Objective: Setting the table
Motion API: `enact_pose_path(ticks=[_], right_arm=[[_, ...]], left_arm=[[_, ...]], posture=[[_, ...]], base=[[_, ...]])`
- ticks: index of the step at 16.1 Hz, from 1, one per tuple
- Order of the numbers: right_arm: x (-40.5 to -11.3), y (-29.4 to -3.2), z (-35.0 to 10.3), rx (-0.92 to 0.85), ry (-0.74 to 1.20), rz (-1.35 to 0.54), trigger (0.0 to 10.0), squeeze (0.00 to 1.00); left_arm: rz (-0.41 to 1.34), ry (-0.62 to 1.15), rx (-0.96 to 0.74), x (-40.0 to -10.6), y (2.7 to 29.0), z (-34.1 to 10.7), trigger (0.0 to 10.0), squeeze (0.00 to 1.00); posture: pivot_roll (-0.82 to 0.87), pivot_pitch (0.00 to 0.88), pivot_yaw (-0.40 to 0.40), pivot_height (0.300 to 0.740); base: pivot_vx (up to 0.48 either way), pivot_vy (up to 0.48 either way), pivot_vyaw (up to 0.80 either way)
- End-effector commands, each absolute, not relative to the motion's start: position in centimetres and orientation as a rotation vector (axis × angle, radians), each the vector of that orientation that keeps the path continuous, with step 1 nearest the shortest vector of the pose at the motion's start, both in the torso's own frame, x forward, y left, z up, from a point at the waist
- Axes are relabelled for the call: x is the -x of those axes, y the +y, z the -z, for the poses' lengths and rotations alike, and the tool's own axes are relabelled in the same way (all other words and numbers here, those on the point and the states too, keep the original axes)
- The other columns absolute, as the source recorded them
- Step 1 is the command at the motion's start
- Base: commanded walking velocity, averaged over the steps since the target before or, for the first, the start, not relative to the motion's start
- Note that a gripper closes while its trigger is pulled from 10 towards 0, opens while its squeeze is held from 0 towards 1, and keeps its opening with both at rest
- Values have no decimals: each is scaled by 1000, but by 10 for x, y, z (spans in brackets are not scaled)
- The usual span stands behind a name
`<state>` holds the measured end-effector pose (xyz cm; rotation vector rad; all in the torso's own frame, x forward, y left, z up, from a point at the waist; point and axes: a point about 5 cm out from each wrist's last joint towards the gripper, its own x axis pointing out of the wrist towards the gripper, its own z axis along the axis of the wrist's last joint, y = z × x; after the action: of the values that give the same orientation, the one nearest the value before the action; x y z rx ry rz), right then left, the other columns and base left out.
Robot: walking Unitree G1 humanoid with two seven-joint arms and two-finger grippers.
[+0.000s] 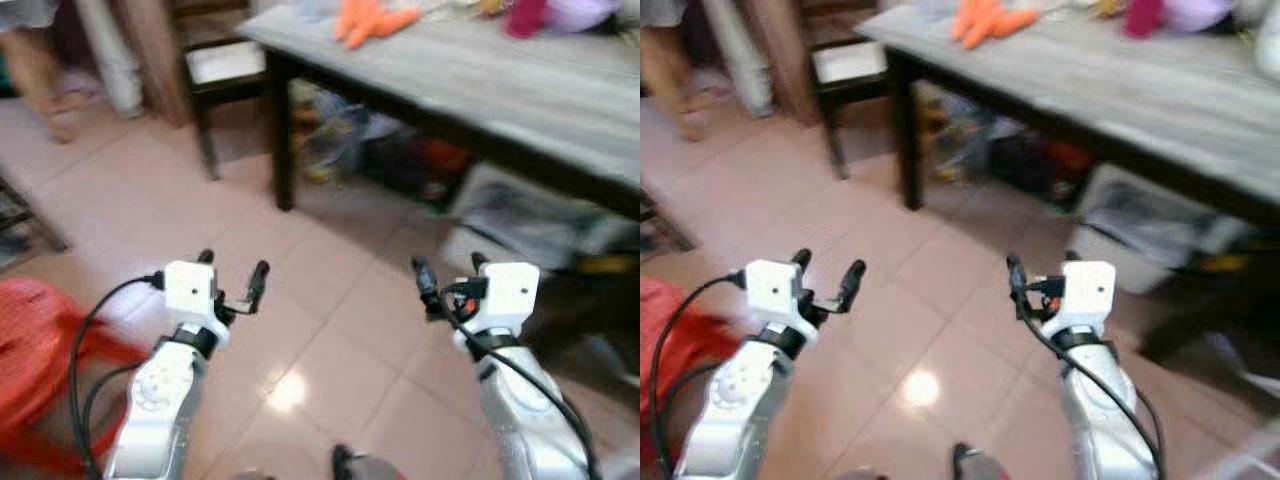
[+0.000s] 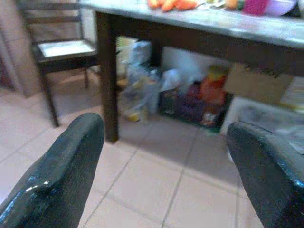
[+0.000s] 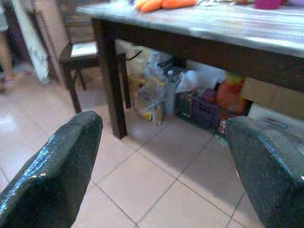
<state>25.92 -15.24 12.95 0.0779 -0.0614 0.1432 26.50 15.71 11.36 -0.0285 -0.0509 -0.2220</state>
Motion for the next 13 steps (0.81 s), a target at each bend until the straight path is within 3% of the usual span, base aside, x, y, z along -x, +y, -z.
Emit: enact_pose_path(ticks=[1, 12, 13], right_arm=[[-257, -155, -132, -65, -66, -140, 10000, 0], [-256, -156, -139, -63, -81, -141, 10000, 0], [-256, -156, -139, -67, -85, -139, 10000, 0]], left_arm=[[218, -53, 32, -263, 157, -115, 10000, 0], [216, -52, 37, -264, 156, -118, 10000, 0], [217, -54, 35, -264, 156, -119, 10000, 0]], posture=[[-112, 169, 28, 740], [-121, 171, 31, 740], [-120, 170, 34, 740]], base=[[0, -394, -800], [0, -395, -800], [0, -390, 0]])
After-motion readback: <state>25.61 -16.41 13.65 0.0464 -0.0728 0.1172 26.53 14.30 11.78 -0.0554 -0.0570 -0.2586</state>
